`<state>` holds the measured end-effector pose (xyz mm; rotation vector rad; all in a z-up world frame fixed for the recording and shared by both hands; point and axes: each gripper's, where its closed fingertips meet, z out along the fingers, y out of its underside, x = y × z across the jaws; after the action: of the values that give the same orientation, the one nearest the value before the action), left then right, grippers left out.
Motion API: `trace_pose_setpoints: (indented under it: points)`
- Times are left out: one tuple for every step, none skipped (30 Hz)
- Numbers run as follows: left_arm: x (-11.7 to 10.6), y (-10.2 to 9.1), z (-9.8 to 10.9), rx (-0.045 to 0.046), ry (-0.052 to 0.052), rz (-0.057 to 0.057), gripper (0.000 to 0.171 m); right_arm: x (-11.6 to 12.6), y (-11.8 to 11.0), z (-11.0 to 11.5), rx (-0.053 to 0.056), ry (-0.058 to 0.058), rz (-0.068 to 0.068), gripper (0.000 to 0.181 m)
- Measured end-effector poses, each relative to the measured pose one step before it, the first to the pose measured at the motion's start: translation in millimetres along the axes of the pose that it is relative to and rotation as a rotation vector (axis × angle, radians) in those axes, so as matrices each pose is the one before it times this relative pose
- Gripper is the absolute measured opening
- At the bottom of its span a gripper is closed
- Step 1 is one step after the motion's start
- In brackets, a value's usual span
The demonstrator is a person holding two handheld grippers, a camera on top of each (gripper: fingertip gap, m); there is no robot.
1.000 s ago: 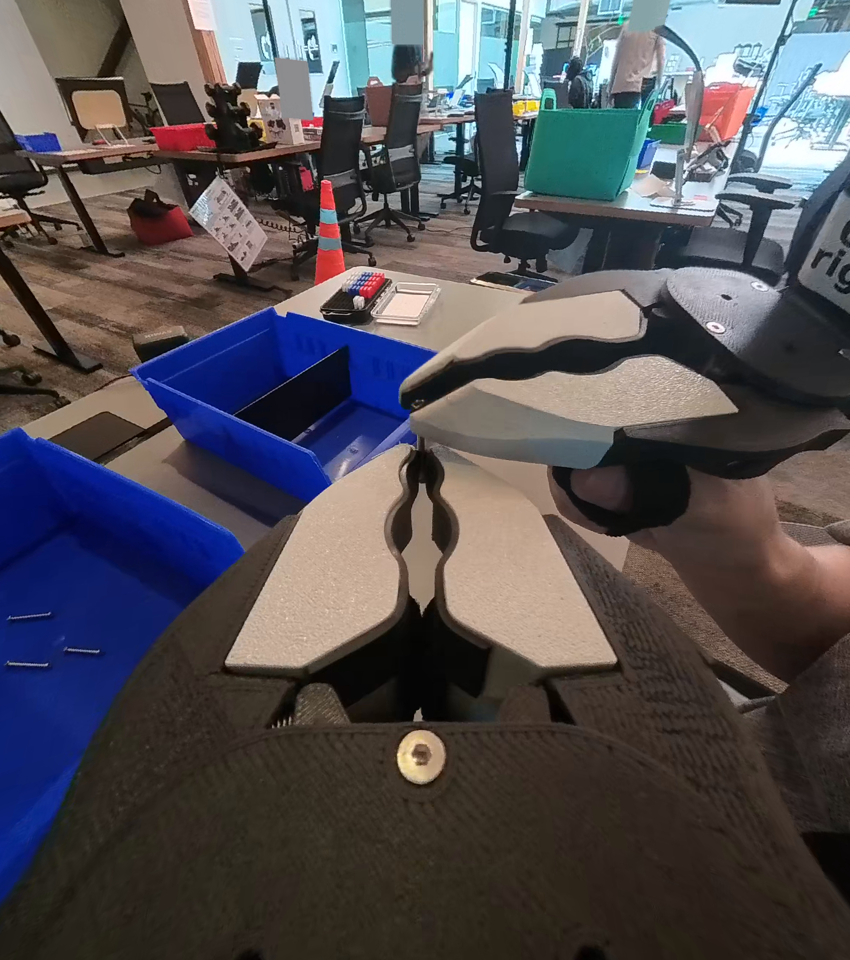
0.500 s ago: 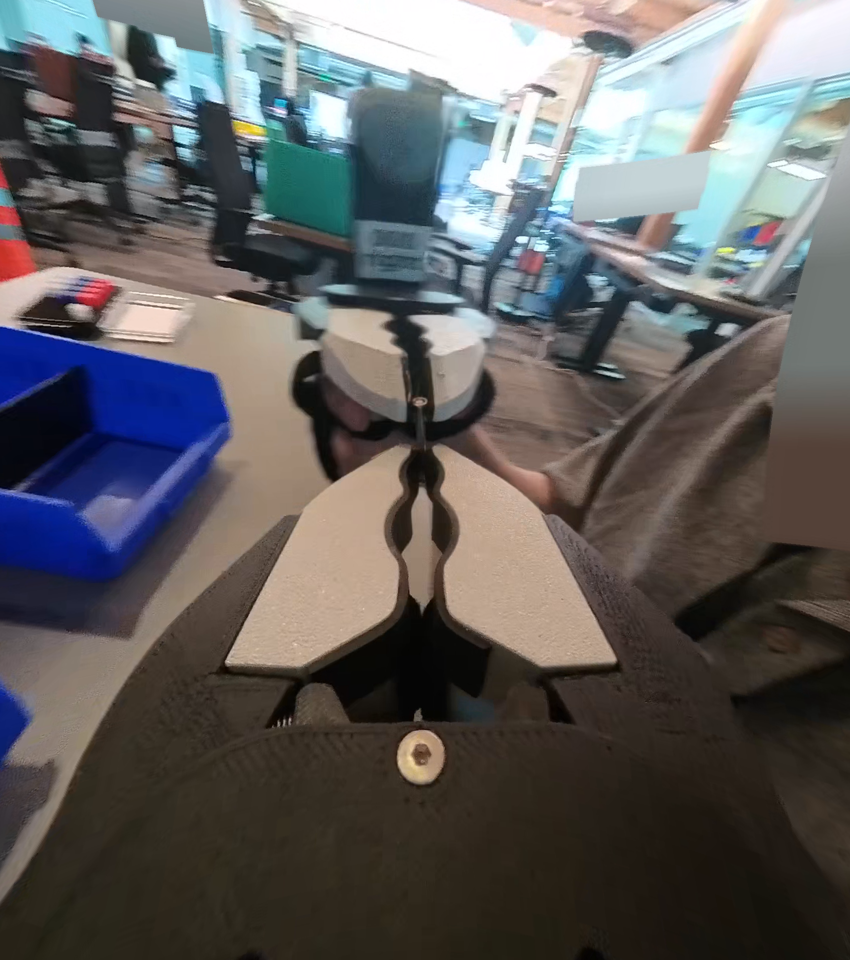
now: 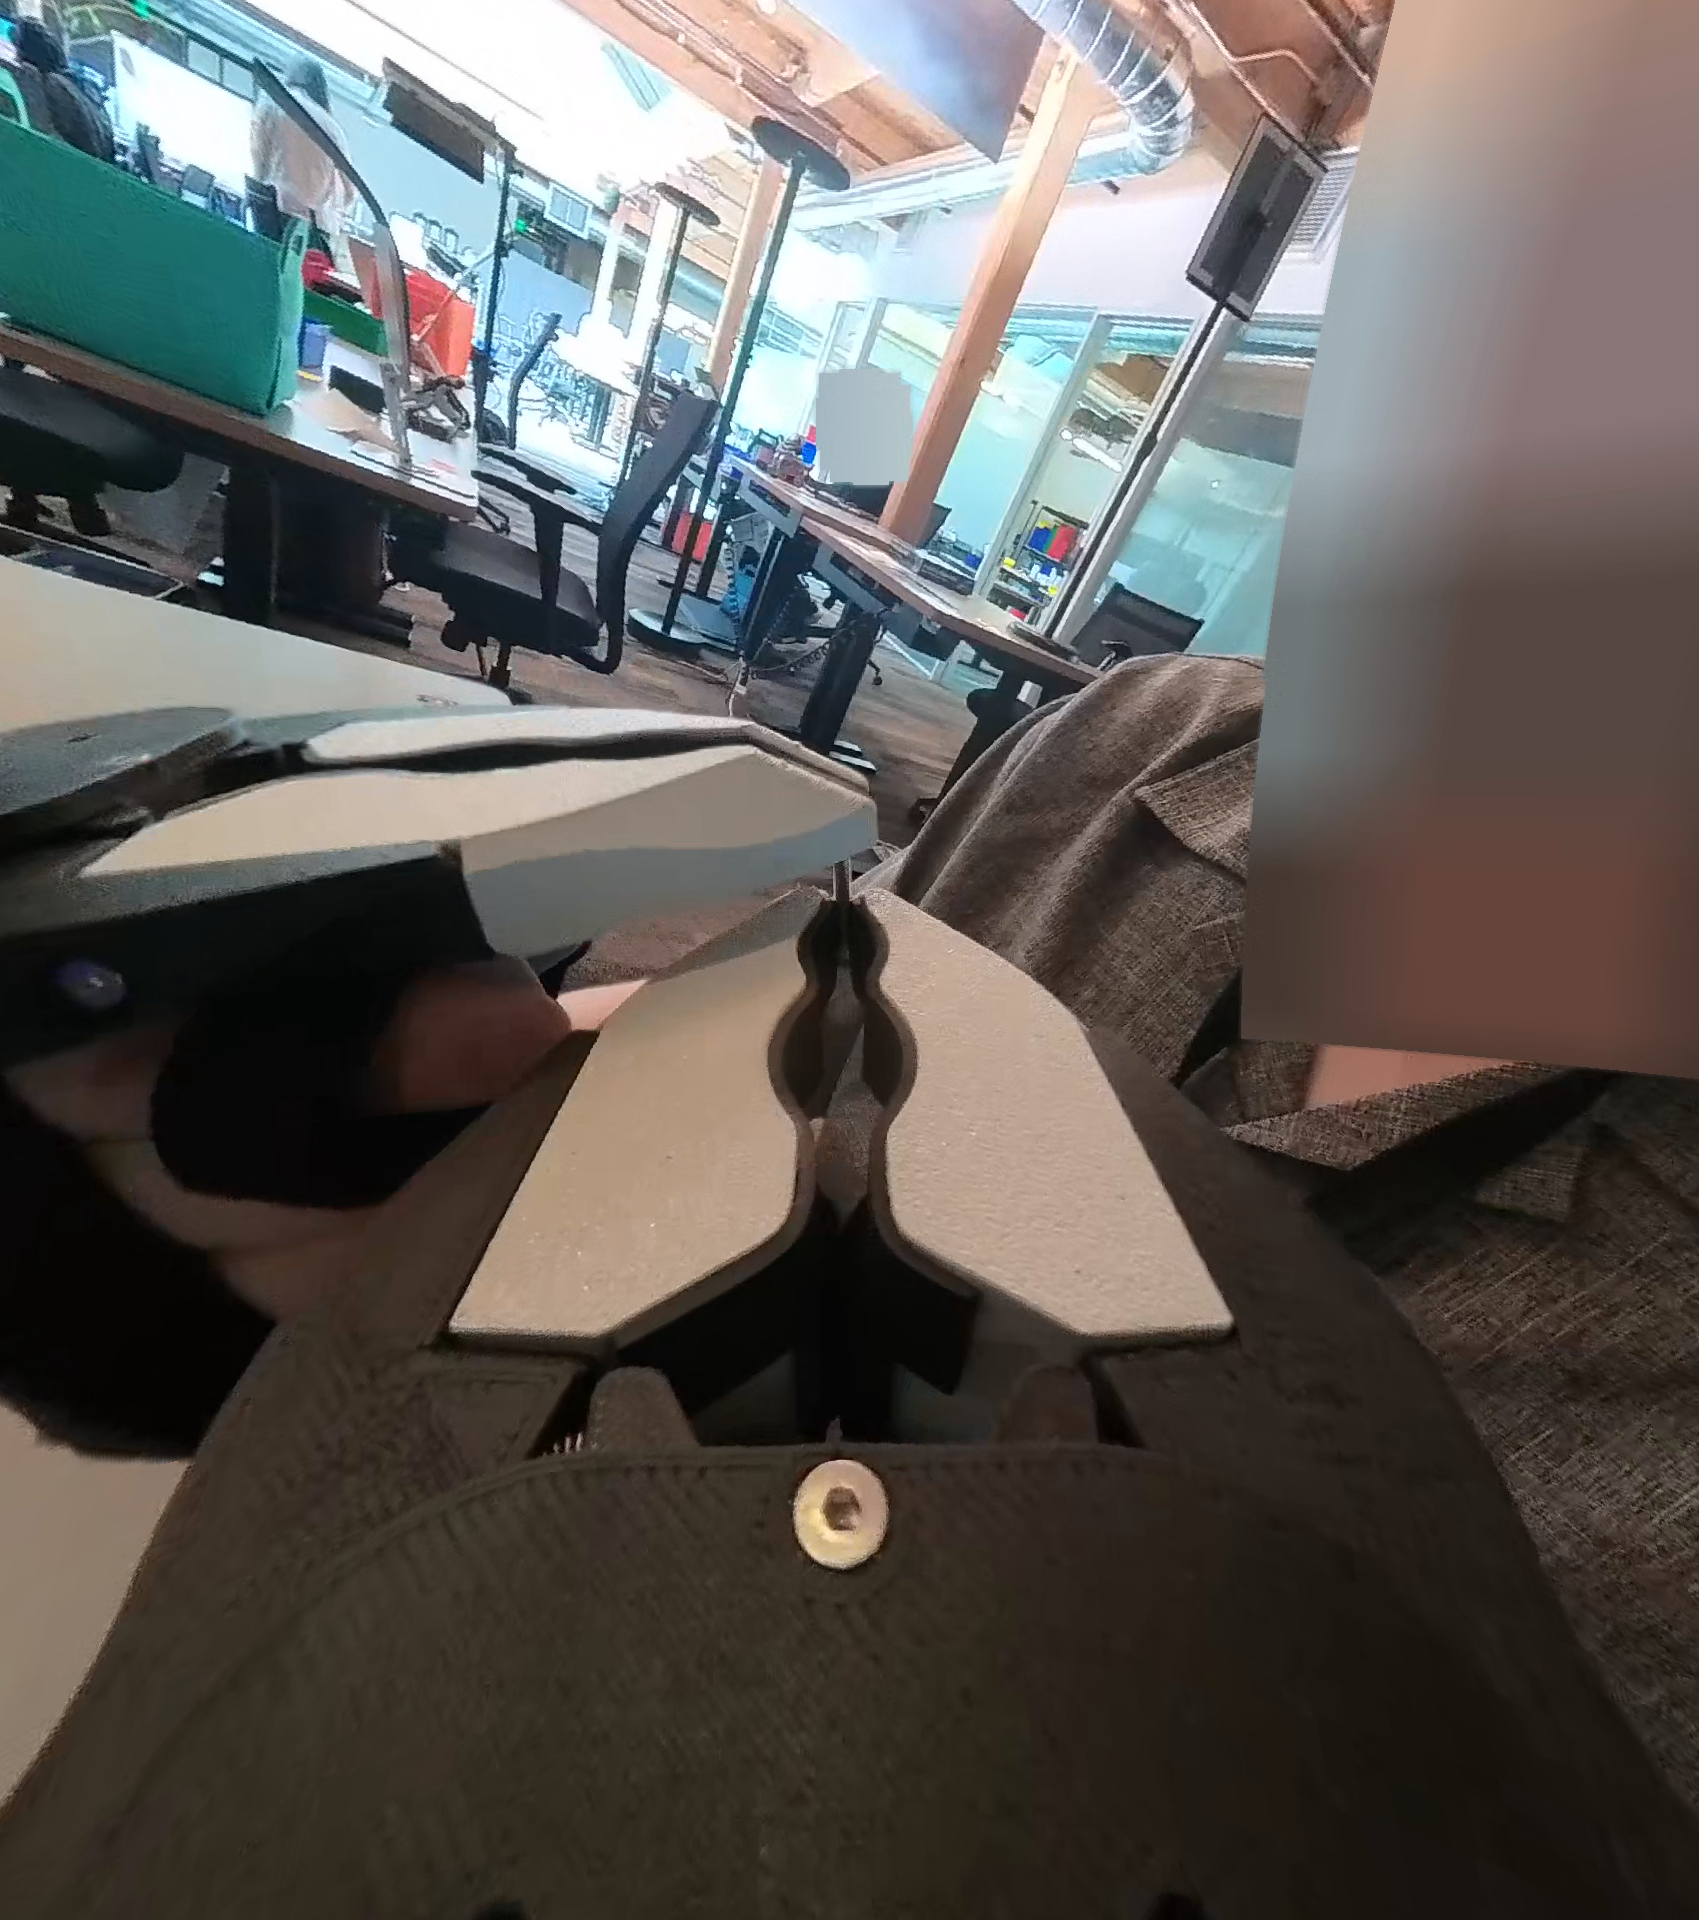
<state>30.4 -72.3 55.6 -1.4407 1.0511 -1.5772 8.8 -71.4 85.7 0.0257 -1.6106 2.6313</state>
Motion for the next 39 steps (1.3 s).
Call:
trace_pose_setpoints:
  points:
    - [1.17, 1.62, 0.96, -0.00985, 0.0058, 0.0036, 0.002, -1.3, 1.41, 1.16, 0.0032, -0.0361, 0.0168, 0.005]
    - [1.33, 0.27, 0.91, -0.0003, 0.0087, 0.0005, 0.002, -0.73, 0.68, 1.17, 0.0075, -0.0289, 0.0101, 0.005]
    - [1.41, 0.07, 0.54, -0.00012, 0.0122, -0.0034, 0.002, -1.14, -0.32, 1.27, 0.0151, -0.0284, 0.0057, 0.005]
    - [1.19, 1.08, 0.84, -0.00648, 0.0097, 0.0003, 0.002, -0.87, 1.1, 1.38, 0.004, -0.027, 0.0115, 0.004]
    - [0.64, -0.1, 0.59, 0.00049, 0.0027, 0.0012, 0.002, -0.44, 0.17, 0.85, 0.0103, -0.0214, 0.0052, 0.004]
    - [0.29, 0.37, 0.31, -0.00451, 0.0008, 0.0005, 0.002, -0.59, -0.18, 0.49, 0.0124, -0.0185, 0.0019, 0.004]
    - [-0.1, 0.79, 0.04, -0.00574, -0.0022, 0.0023, 0.002, -0.07, 0.89, 0.07, 0.0042, -0.0132, 0.0063, 0.004]
    - [-0.22, 0.26, -0.29, -0.00128, -0.0022, -0.001, 0.002, -0.23, 0.01, -0.33, 0.0091, -0.0117, 0.004, 0.004]
    - [-0.04, 0.49, -0.29, -0.00224, 0.0007, -0.0022, 0.002, -0.03, 0.42, -0.29, 0.0047, -0.0083, 0.0039, 0.004]
    - [-0.01, 0.38, -0.27, 0.00032, -0.0004, -0.0009, 0.002, 0.62, 0.46, -0.08, 0.0012, -0.0024, 0.0065, 0.004]
    - [-0.28, -0.34, -0.59, 0.00285, -0.0034, -0.0009, 0.002, 0.27, -0.36, -0.45, 0.005, -0.0016, 0.0042, 0.004]
    - [-0.28, -0.13, -0.66, 0.00048, -0.003, 0.0002, 0.002, 0.83, -0.19, -0.49, 0.0008, 0.0066, 0.0004, 0.004]
    - [-0.2, -0.13, -0.61, -0.00079, -0.0043, 0.0019, 0.002, 0.6, -0.02, -0.23, -0.0016, 0.0094, 0.0012, 0.004]
    - [-0.1, -0.24, -0.47, -0.00039, -0.0043, 0.0022, 0.002, 0.86, -0.21, -0.14, -0.0037, 0.0144, -0.0001, 0.005]
    - [0.07, -0.2, -0.43, -0.00108, -0.0028, 0.0011, 0.002, 0.61, -0.16, 0.09, -0.0039, 0.0156, 0.002, 0.005]
    - [-0.01, -0.13, -0.15, -0.00139, -0.0033, 0.0022, 0.002, 0.52, 0.21, 0.05, -0.0089, 0.0162, -0.001, 0.005]
    - [-0.12, -0.46, -0.11, 0.001, -0.0028, 0.0002, 0.002, 0.23, -0.35, -0.06, -0.0061, 0.0177, -0.0033, 0.005]
    - [0.04, -0.27, -0.02, -0.00046, -0.0012, 0.0007, 0.002, 0.29, -0.28, -0.17, -0.0054, 0.0171, -0.004, 0.005]
    - [0.07, -0.11, 0.06, -0.00063, 0.0006, 0.001, 0.002, 0.16, 0.16, -0.31, -0.0069, 0.013, 0.003, 0.006]
    - [0.57, -0.39, 0.19, 0.0011, 0.003, 0.0002, 0.002, 0.89, -0.41, -0.88, -0.0031, 0.0146, 0.0061, 0.008]
    - [0.38, -0.08, 0.43, -0.0015, 0.0007, 0.0011, 0.002, 2.34, -1.12, -1.54, 0.0024, 0.0257, 0.0039, 0.016]
    - [-0.3, -0.28, 0.11, -0.00015, -0.0039, 0.0015, 0.002, 0.77, -0.65, -1.76, 0.0003, 0.0177, 0.0021, 0.023]
    - [0.12, -0.22, -0.23, -0.00093, -0.0019, 0.0016, 0.002, 0.41, -1.39, -1.82, 0.0026, 0.0192, 0.0016, 0.029]
    - [-0.84, -0.52, -0.74, 0.00193, -0.0086, 0.0021, 0.002, -0.74, -1.59, -1.72, 0.0032, 0.0189, -0.0048, 0.034]
    - [-1.55, -0.44, -1.12, 0.00125, -0.0115, 0.0026, 0.002, 0.65, -0.52, -1.78, -0.0069, 0.0342, -0.0102, 0.035]
    - [-1.5, -0.77, -1.56, 0.00381, -0.01, 0.0007, 0.002, 0.61, -2.27, -2.81, 0.0015, 0.0424, -0.0098, 0.04]
    - [-3.27, -1.04, -2.06, 0.00582, -0.0214, 0.0006, 0.002, 1.63, -3.9, -4.57, 0.0088, 0.0606, -0.0144, 0.04]
    - [-6.41, 0.2, -2.14, -0.00273, -0.0445, 0.008, 0.002, 9.61, -0.83, -5.9, -0.0183, 0.1361, -0.0286, 0.04]
    - [-9.15, 1.12, -2.01, -0.00858, -0.0648, 0.0121, 0.002, 8.51, -1.54, -5.13, -0.0165, 0.1481, -0.047, 0.042]
    - [-10.64, 1.22, -1.88, -0.00765, -0.0735, 0.0076, 0.002, 8.21, -5.03, -5.44, 0.003, 0.1594, -0.046, 0.042]
    - [-12.12, 0.92, -1.68, -0.00497, -0.0837, 0.0116, 0.002, 11.42, -3.98, -6.46, -0.0064, 0.1938, -0.0665, 0.045]
    - [-10.81, 0.76, -1.11, -0.00219, -0.0737, 0.0102, 0.002, 11.02, -3.41, -6.41, -0.0044, 0.2029, -0.0911, 0.047]
    - [-10.28, 0.57, -0.5, -0.00073, -0.0683, 0.003, 0.002, 12.51, -2.7, -7.4, -0.0081, 0.2067, -0.0733, 0.049]
    - [-10.3, 0.65, -0.32, -0.00048, -0.0726, 0.0141, 0.002, 5.33, -4.04, -7.05, 0.0092, 0.1485, -0.0658, 0.047]
    - [-7.13, 0.57, 0.3, -0.00006, -0.0505, 0.0113, 0.002, 6.94, -1.65, -7.02, -0.0059, 0.1484, -0.0459, 0.039]
    - [-4.94, -0.01, 0.41, 0.00375, -0.0357, 0.005, 0.002, 0.92, -0.12, -5.28, -0.0127, 0.0949, -0.0587, 0.039]
    - [-4.23, -0.14, 0.45, 0.00341, -0.0332, 0.0094, 0.002, 0.48, 0.93, -3.8, -0.0153, 0.0863, -0.0536, 0.038]
    - [-3.73, 0.09, 0.61, 0.00117, -0.0331, 0.0109, 0.002, 2.66, 4.84, -1.61, -0.0407, 0.0944, -0.0458, 0.032]
    - [-1.57, 0.05, 0.84, 0.00123, -0.0187, 0.0074, 0.002, -2.39, 5.78, 0.56, -0.0445, 0.0509, -0.0543, 0.034]
